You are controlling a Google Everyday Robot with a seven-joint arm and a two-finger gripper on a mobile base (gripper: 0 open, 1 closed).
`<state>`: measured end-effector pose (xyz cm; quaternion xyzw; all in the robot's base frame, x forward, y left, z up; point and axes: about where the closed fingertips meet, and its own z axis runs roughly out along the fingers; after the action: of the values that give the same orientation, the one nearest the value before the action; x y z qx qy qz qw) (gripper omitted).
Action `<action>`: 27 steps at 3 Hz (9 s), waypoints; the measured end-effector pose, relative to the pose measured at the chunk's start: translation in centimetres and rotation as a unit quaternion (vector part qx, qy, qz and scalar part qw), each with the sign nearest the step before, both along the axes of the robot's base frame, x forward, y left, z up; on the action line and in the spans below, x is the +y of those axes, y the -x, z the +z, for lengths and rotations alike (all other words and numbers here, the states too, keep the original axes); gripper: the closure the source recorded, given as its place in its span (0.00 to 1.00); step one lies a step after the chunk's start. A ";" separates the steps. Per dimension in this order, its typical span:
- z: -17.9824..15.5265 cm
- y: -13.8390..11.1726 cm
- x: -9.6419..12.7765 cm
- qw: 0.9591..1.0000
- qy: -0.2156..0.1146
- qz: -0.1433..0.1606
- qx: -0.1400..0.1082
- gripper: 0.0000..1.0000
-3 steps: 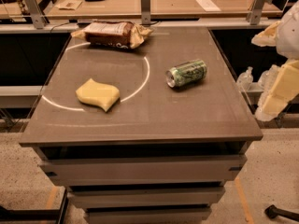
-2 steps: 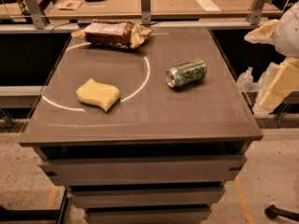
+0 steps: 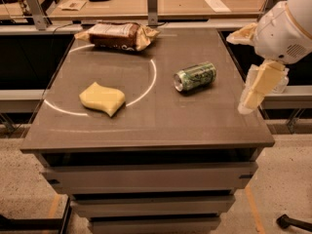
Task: Place green can upright
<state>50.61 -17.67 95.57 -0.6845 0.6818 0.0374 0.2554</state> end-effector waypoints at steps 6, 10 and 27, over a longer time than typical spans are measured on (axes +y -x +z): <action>-7.7 -13.9 2.4 0.991 0.039 0.122 0.033 0.00; -12.5 -14.8 2.5 0.984 0.089 0.122 0.089 0.65; -11.7 -5.6 9.0 0.879 -0.464 0.069 0.085 0.32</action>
Offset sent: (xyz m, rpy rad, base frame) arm 0.1031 0.0003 -0.0448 0.0169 0.0554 0.0394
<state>56.16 -8.63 83.82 -0.5267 0.5565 0.4253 0.4816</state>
